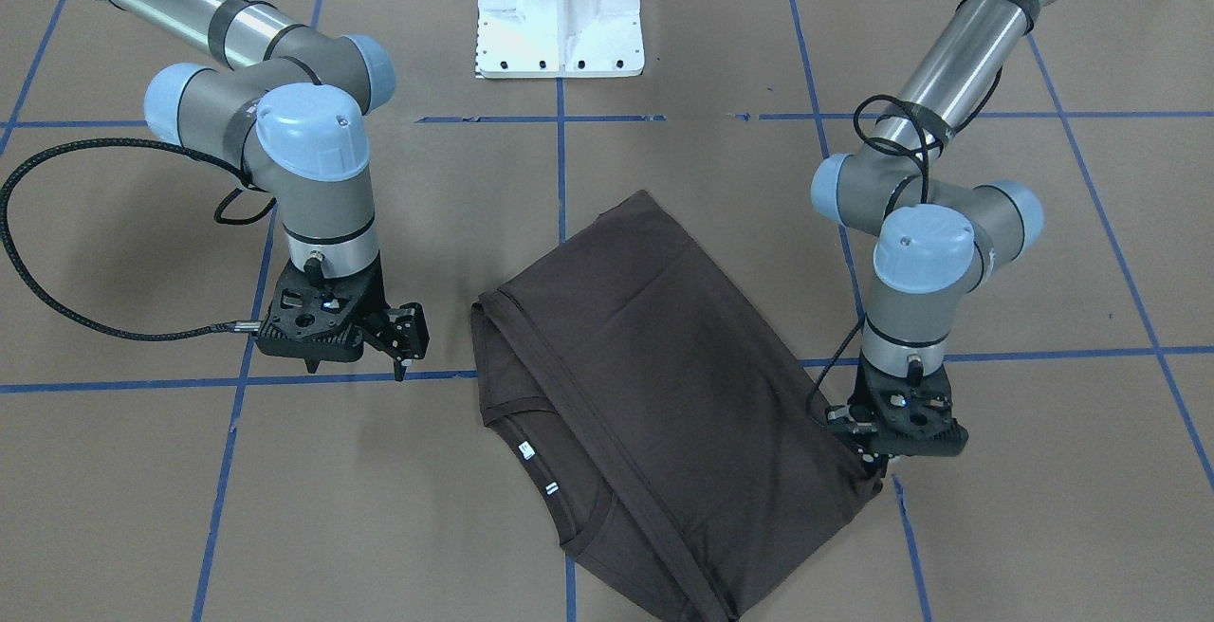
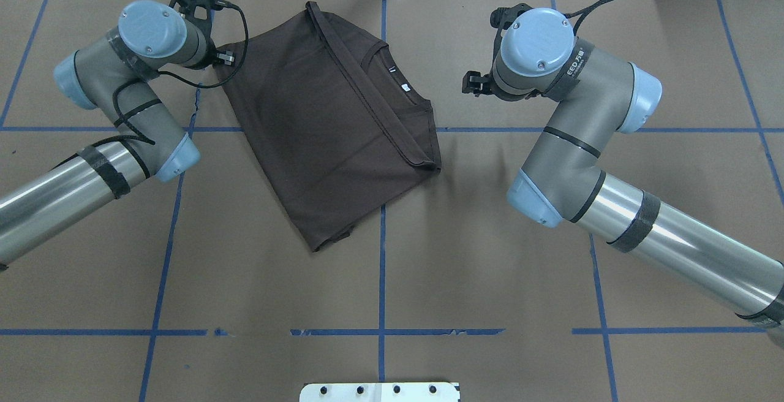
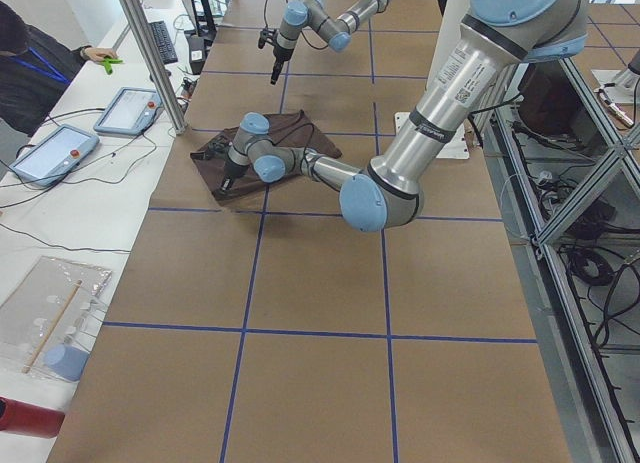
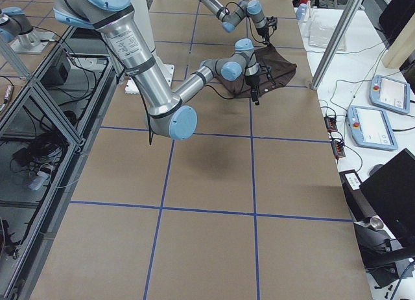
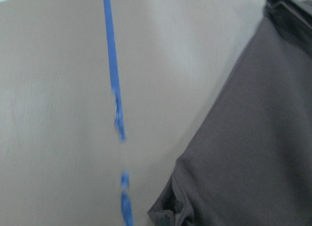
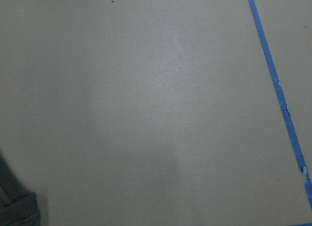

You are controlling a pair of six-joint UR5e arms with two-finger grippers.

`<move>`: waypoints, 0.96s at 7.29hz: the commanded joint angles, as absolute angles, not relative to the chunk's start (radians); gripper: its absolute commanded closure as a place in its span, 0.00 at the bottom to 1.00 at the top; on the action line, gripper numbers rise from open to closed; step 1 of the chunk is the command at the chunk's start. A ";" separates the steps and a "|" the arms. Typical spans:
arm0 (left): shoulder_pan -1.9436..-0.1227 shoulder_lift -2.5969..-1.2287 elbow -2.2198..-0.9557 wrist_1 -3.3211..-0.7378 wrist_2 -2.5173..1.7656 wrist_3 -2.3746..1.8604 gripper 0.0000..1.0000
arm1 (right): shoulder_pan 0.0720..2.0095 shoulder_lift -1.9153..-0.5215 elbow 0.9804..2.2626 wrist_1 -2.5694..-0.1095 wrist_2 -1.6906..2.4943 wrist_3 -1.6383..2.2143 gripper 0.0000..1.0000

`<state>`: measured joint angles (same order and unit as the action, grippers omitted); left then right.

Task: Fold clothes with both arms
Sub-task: 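Grasp the shirt edge with the left gripper and drag it farther from the robot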

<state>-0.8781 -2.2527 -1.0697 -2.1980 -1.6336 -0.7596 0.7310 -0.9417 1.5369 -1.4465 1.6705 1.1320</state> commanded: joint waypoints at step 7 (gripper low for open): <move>-0.948 -2.059 -1.344 -2.335 -1.850 -0.640 0.00 | 0.597 -0.702 1.323 -1.378 1.617 1.416 0.34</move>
